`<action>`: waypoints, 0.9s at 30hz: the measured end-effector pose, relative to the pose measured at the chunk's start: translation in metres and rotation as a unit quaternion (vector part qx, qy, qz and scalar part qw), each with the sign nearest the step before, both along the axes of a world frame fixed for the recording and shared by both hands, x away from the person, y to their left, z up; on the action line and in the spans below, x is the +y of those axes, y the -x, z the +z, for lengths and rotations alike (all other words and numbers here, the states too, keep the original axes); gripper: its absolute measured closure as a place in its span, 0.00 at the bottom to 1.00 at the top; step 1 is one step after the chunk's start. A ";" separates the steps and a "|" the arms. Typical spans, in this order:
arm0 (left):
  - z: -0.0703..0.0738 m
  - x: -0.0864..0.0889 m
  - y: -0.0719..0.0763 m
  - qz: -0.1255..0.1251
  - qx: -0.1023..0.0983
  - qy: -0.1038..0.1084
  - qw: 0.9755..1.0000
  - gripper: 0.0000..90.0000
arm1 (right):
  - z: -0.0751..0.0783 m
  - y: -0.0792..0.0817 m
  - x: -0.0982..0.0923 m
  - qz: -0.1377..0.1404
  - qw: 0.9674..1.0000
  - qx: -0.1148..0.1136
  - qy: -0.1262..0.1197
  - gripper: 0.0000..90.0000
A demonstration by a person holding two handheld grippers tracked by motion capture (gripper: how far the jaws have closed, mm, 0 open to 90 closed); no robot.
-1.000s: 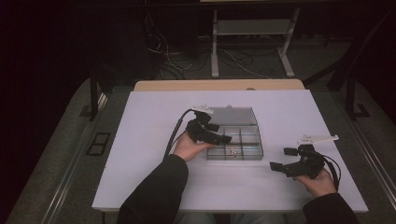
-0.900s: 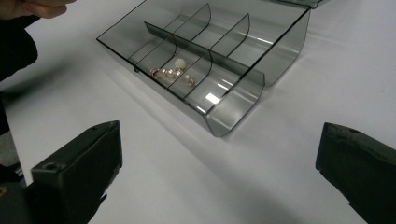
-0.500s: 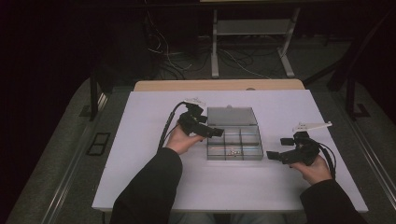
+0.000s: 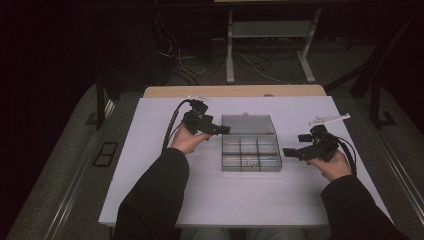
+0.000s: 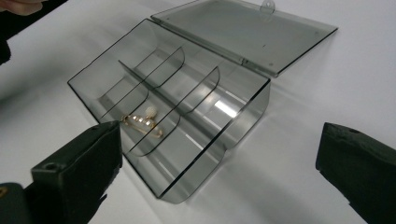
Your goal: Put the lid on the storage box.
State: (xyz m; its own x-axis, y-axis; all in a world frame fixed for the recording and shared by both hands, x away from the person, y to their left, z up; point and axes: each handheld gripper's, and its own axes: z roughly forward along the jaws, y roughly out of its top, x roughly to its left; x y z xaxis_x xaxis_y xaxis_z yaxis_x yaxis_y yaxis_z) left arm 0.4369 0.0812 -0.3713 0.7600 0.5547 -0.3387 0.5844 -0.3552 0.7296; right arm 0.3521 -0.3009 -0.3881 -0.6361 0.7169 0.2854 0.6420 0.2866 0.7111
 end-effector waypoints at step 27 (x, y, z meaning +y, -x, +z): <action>-0.016 0.026 -0.050 0.071 0.027 0.021 0.997 0.00 | 0.011 -0.072 0.012 -0.020 1.000 -0.011 -0.010 0.00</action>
State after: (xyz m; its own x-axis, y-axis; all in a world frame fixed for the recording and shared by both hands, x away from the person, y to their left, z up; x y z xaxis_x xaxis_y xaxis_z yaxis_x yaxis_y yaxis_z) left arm 0.4870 0.1075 -0.3874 0.6552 0.6399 -0.4016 0.6651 -0.2364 0.7084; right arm 0.4244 -0.2892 -0.3774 -0.6140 0.7358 0.2855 0.6360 0.2470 0.7311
